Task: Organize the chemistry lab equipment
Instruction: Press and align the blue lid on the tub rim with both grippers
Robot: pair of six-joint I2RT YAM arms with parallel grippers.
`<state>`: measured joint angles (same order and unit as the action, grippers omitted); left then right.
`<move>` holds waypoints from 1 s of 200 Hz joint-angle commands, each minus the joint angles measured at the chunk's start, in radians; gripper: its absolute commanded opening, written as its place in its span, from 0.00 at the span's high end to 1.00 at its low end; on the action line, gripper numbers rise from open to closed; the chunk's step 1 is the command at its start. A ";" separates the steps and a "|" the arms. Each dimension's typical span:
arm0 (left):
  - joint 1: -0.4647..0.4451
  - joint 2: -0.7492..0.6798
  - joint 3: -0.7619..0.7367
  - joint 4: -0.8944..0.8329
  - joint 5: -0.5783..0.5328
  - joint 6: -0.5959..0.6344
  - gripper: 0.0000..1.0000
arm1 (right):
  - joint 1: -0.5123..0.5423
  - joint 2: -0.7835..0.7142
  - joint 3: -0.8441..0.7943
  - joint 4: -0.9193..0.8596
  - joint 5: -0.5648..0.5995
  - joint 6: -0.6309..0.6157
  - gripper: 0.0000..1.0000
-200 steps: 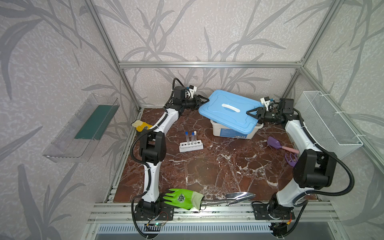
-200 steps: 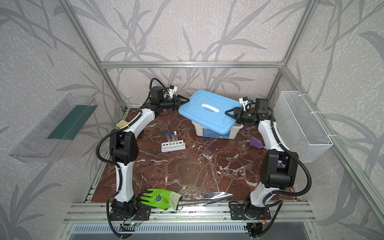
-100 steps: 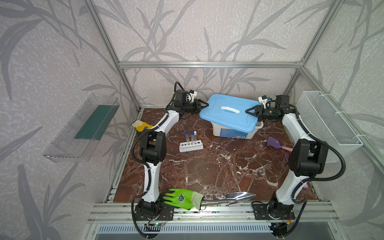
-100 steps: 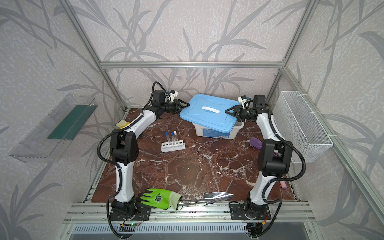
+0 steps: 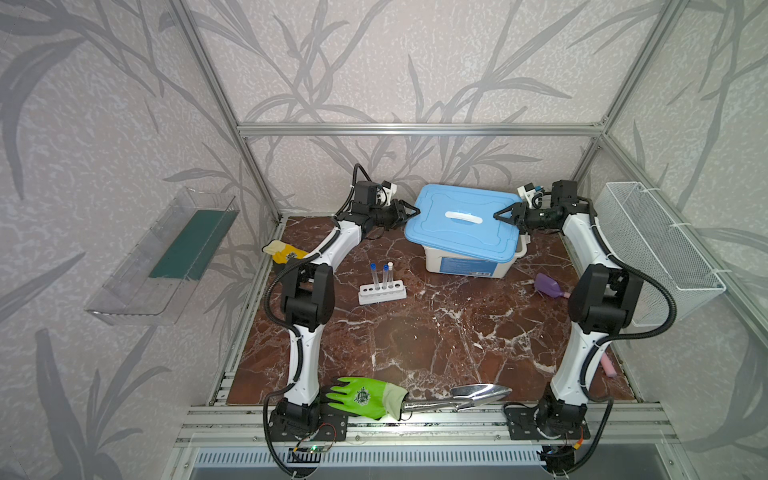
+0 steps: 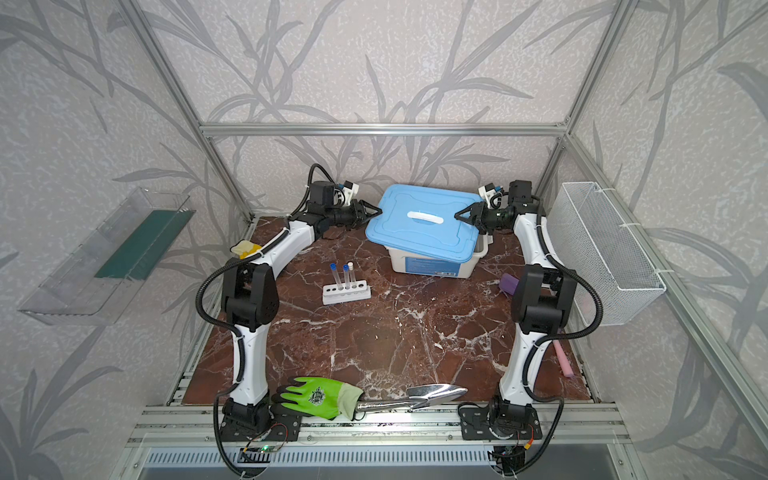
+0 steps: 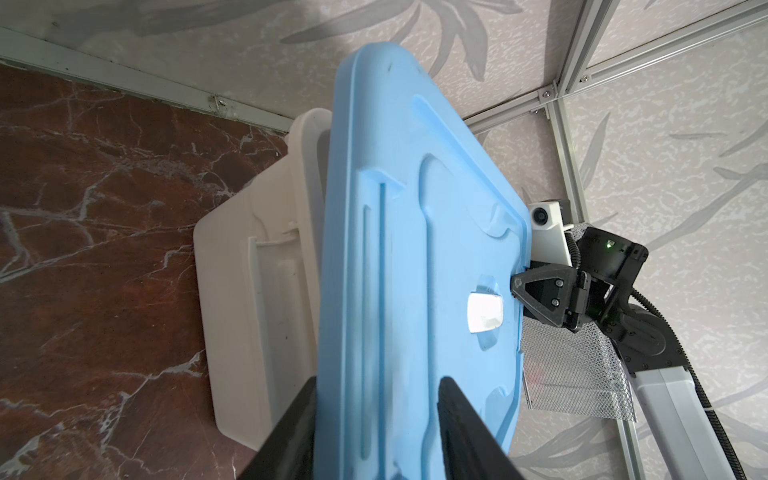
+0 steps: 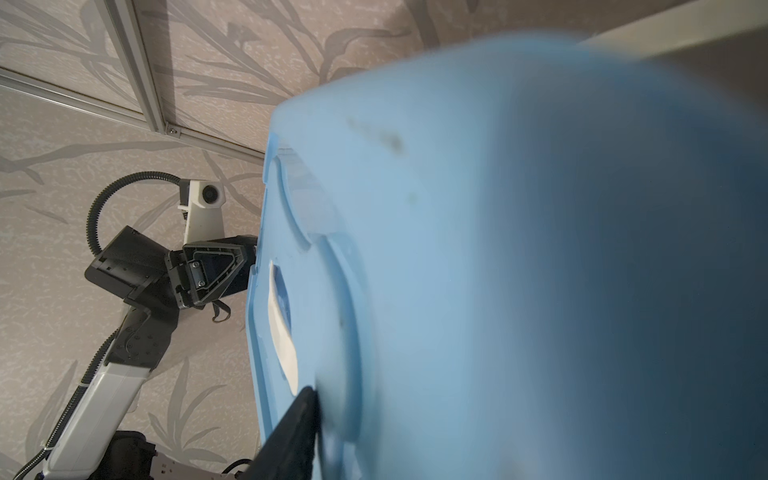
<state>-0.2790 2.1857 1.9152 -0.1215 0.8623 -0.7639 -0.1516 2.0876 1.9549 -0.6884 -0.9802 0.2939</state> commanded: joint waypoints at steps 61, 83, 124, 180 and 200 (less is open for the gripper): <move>-0.053 -0.024 0.073 -0.025 0.049 0.009 0.55 | -0.001 0.125 0.206 -0.151 0.059 -0.055 0.54; -0.057 -0.027 0.071 -0.039 0.043 0.021 0.55 | -0.003 0.159 0.261 -0.190 0.069 -0.073 0.54; -0.064 -0.026 0.083 -0.062 0.039 0.028 0.55 | -0.003 0.176 0.292 -0.188 0.094 -0.080 0.51; -0.082 -0.024 0.094 -0.098 0.016 0.047 0.55 | -0.003 0.176 0.292 -0.183 0.140 -0.101 0.44; -0.087 -0.010 0.109 -0.112 0.014 0.047 0.55 | -0.003 0.175 0.292 -0.165 0.154 -0.091 0.40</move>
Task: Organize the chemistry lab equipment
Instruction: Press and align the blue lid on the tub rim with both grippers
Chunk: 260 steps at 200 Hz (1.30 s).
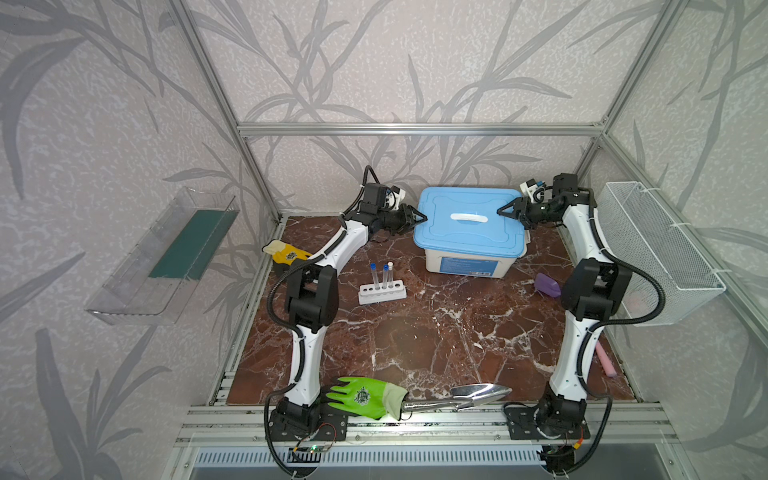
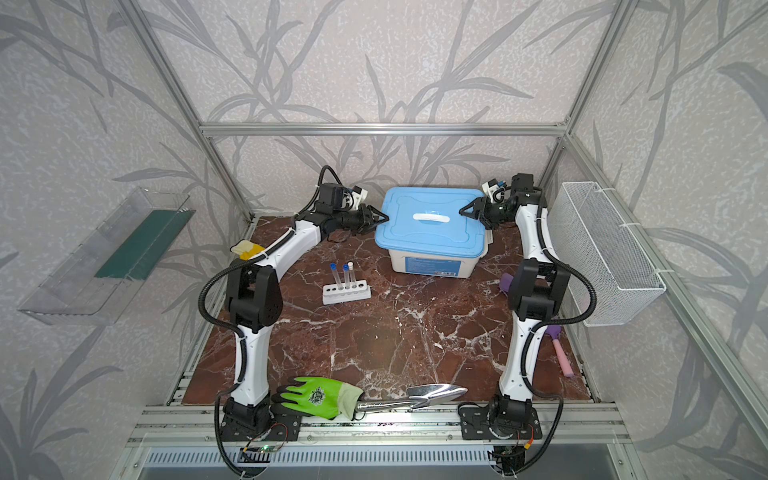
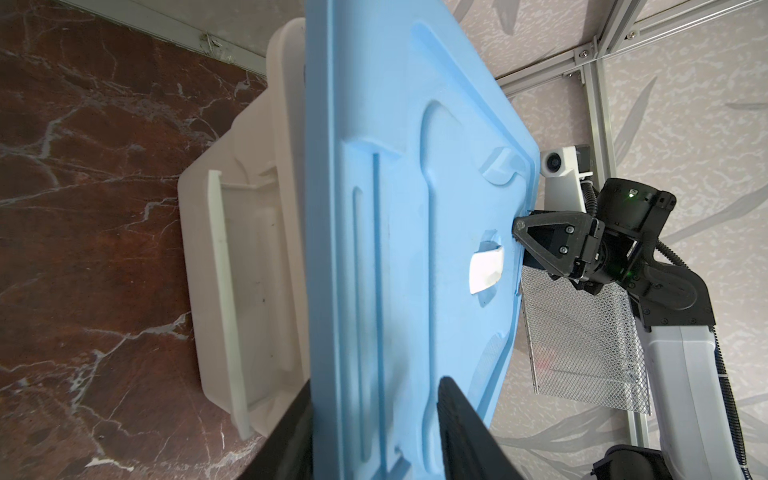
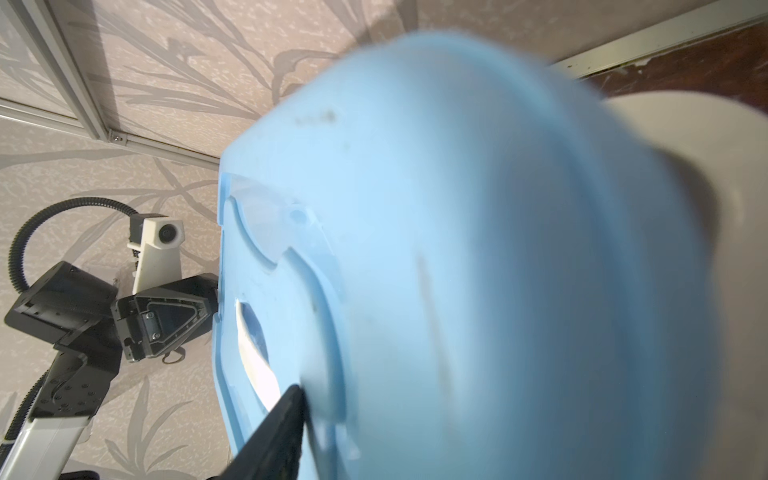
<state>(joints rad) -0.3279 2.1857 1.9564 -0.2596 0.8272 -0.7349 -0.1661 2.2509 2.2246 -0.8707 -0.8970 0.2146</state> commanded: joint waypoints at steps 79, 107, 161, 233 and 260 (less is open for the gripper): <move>-0.045 0.028 0.107 -0.003 0.039 0.031 0.55 | 0.011 0.016 0.023 0.070 0.127 0.003 0.34; -0.045 0.027 0.099 0.002 0.043 0.033 0.55 | 0.012 0.018 0.023 0.079 0.127 0.000 0.31; -0.040 0.019 0.081 0.010 0.041 0.039 0.55 | 0.011 0.003 -0.008 0.115 0.107 0.003 0.18; -0.027 0.005 0.058 0.024 0.037 0.040 0.55 | 0.019 -0.046 -0.095 0.211 0.135 0.008 0.06; -0.023 0.008 0.053 0.029 0.039 0.035 0.54 | 0.020 -0.066 -0.129 0.252 0.148 0.015 0.02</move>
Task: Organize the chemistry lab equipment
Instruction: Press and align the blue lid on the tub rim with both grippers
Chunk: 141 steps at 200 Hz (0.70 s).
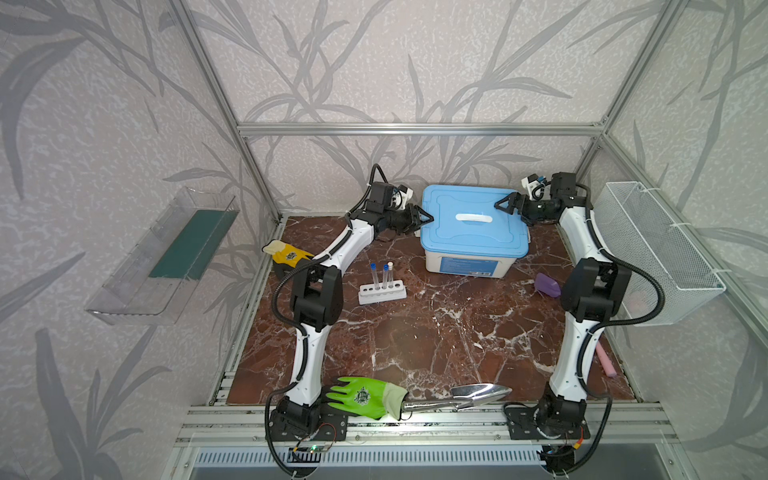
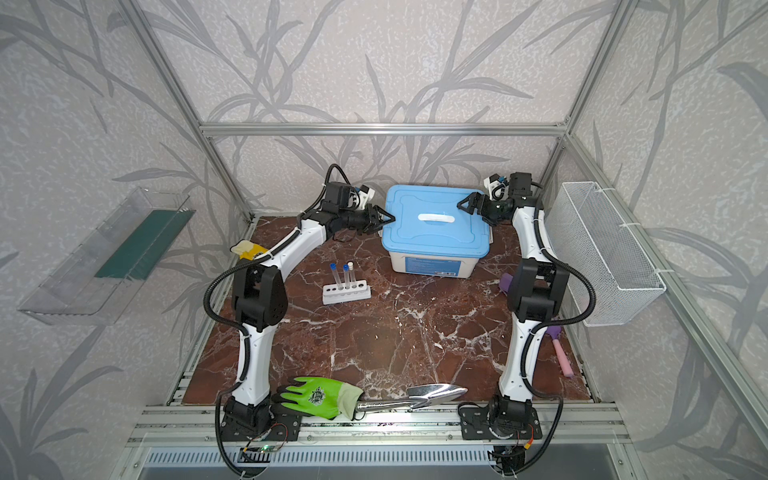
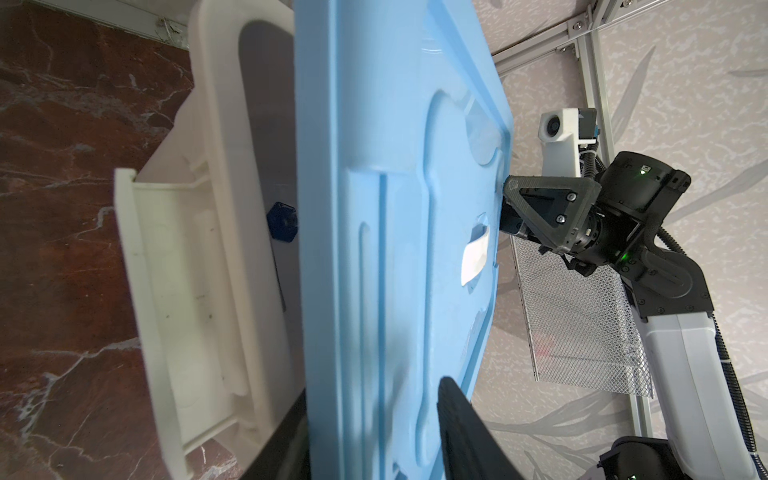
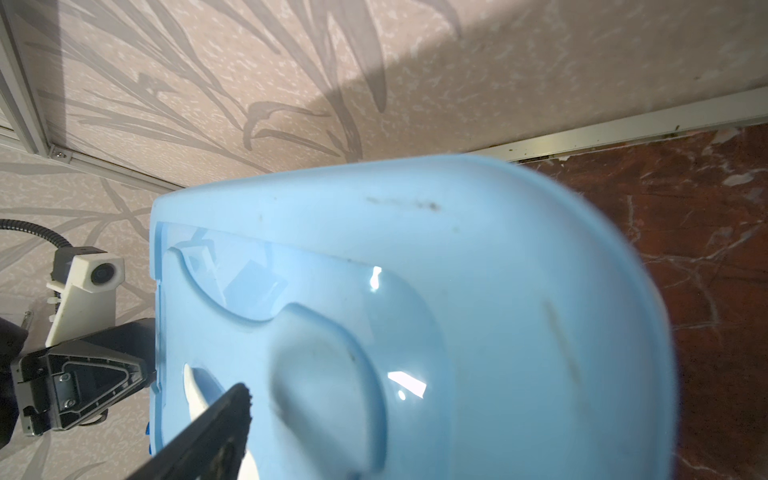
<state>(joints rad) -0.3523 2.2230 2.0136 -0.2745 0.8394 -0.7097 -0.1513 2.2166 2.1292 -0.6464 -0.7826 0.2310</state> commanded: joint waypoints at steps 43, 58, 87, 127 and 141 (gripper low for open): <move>0.007 -0.030 -0.018 0.062 0.028 0.003 0.53 | 0.012 -0.047 -0.058 0.060 0.052 -0.007 0.00; 0.008 -0.030 -0.024 0.070 0.030 -0.001 0.51 | 0.013 -0.049 -0.066 0.078 0.050 -0.006 0.01; 0.015 -0.028 -0.034 0.082 0.036 -0.004 0.46 | 0.014 -0.041 -0.052 0.083 0.042 -0.017 0.01; 0.019 -0.018 -0.026 0.091 0.036 -0.010 0.37 | 0.015 -0.040 -0.050 0.080 0.035 -0.018 0.01; 0.021 -0.011 -0.020 0.092 0.037 -0.013 0.35 | 0.015 -0.041 -0.052 0.083 0.034 -0.009 0.01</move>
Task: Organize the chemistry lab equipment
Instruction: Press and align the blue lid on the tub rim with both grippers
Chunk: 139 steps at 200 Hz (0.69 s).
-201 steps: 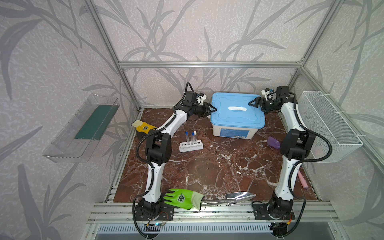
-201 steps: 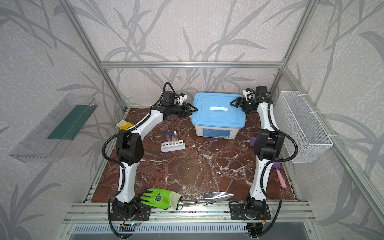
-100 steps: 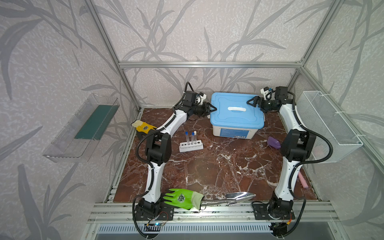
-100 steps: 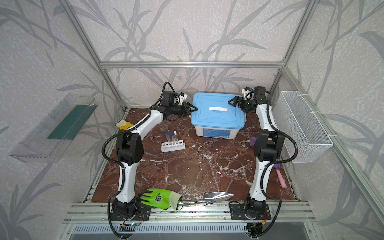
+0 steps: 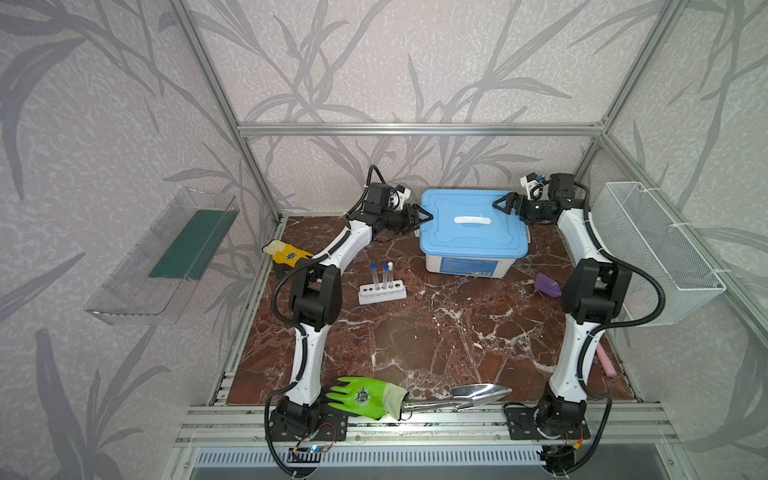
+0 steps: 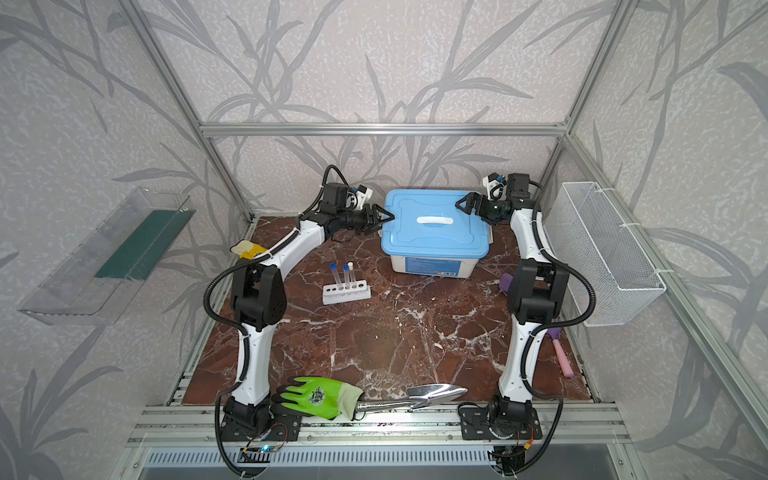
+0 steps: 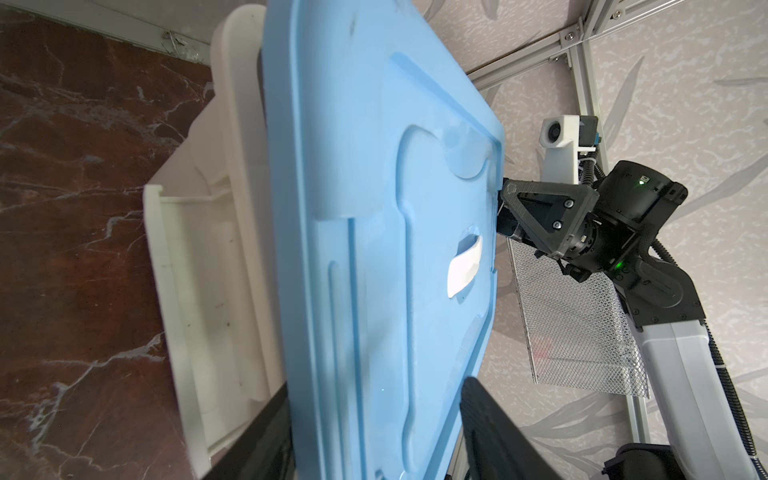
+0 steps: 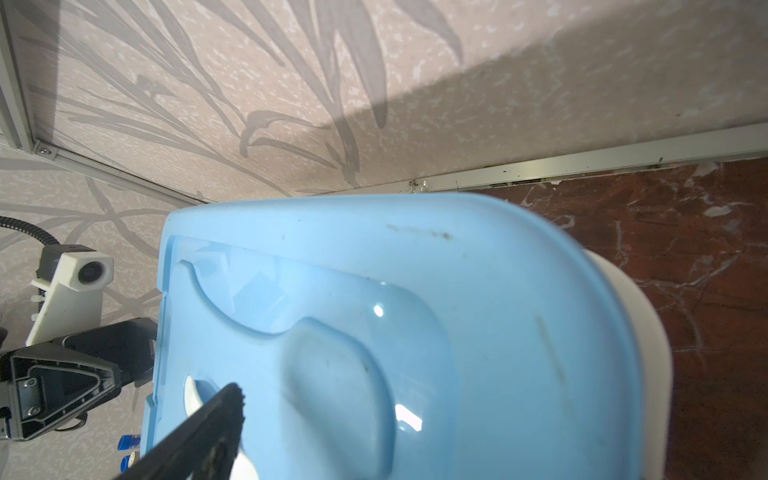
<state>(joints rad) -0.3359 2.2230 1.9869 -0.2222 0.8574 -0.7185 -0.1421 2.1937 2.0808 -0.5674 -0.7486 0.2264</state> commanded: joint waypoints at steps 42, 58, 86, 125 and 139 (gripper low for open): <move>0.009 0.001 0.012 0.048 0.020 -0.009 0.31 | 0.006 -0.018 -0.015 0.035 0.035 0.028 0.01; 0.011 0.011 0.018 0.061 0.023 -0.019 0.31 | 0.006 -0.028 -0.039 0.065 0.048 0.032 0.01; 0.012 0.023 0.036 0.055 0.026 -0.021 0.31 | 0.004 -0.065 -0.121 0.165 0.057 0.040 0.01; 0.017 0.029 0.038 0.057 0.023 -0.019 0.31 | 0.006 -0.109 -0.189 0.226 0.106 0.002 0.01; 0.018 0.035 0.040 0.060 0.022 -0.021 0.30 | 0.010 -0.121 -0.202 0.223 0.136 -0.024 0.01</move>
<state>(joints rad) -0.3241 2.2345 1.9896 -0.1936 0.8646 -0.7353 -0.1379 2.1162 1.9064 -0.3557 -0.6792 0.2451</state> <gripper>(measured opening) 0.694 0.991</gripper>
